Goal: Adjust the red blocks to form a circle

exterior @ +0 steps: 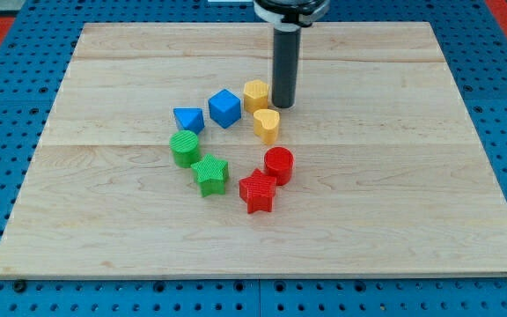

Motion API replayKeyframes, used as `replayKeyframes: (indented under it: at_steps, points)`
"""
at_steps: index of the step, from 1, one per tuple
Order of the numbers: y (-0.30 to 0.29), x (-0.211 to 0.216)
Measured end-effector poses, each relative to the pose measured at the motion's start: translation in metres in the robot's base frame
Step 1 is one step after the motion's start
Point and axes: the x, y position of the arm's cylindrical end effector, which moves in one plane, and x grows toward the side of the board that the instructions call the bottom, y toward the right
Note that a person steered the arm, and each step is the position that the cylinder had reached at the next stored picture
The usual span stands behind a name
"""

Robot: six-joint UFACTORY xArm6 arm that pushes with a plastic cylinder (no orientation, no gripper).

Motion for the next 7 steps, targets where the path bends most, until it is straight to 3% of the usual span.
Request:
replayKeyframes:
  at_steps: [1,2,3,4,7]
  points:
    - [0.009,-0.051]
    - [-0.037,-0.085]
    - [-0.097,-0.086]
    - [-0.110,-0.070]
    - [-0.116,-0.169]
